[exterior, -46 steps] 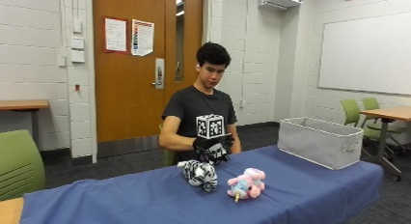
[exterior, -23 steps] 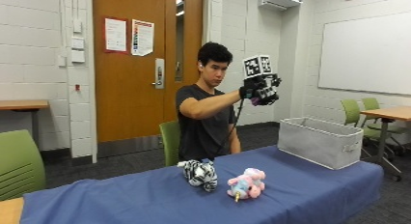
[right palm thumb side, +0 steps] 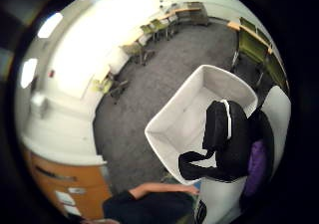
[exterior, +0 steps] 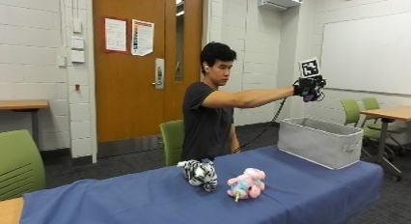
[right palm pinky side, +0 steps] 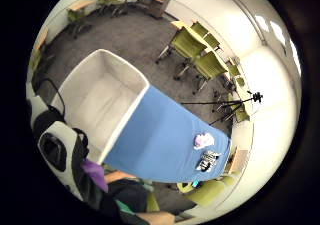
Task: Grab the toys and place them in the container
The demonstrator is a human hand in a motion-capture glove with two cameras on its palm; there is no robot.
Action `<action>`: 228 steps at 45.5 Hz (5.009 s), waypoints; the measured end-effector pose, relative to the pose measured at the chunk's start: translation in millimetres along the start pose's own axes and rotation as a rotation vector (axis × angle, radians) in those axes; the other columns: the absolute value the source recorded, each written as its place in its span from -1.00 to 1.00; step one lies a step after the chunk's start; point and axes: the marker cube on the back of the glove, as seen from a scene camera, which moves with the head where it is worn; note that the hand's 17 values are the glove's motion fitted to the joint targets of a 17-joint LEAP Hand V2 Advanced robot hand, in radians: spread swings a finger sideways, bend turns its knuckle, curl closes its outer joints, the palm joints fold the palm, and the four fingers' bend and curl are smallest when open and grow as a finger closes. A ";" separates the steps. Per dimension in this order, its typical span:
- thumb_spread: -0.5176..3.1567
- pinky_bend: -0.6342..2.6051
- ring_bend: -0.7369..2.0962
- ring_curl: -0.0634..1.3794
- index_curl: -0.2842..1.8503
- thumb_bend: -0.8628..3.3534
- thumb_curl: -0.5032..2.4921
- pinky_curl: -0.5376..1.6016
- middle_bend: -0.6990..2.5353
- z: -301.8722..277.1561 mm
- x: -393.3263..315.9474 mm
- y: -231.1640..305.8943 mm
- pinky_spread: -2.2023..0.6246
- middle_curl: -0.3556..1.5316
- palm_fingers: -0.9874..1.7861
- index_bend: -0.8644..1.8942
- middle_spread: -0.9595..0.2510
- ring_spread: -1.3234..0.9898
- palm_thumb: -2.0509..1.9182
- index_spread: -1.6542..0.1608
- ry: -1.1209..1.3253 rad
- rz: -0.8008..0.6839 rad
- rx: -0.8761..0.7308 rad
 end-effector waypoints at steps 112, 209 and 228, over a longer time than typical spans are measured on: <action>-0.18 -0.14 -0.37 -0.66 -0.19 -0.62 -0.57 -0.17 -0.46 192.5 352.3 354.7 0.57 -0.25 -0.20 0.07 0.31 -0.05 0.00 0.38 0.039 0.752 -0.400; -0.25 -0.07 0.36 -0.21 0.88 -0.49 -0.01 -0.11 0.01 -50.8 -35.6 0.0 0.25 0.12 0.53 -0.23 0.00 -0.19 0.32 0.34 -0.031 0.147 -0.045; -0.23 -0.07 0.36 -0.22 0.96 -0.49 0.07 -0.11 0.00 -0.7 -45.7 -29.8 0.25 0.13 0.53 -0.24 0.01 -0.19 0.30 0.37 -0.092 0.042 -0.060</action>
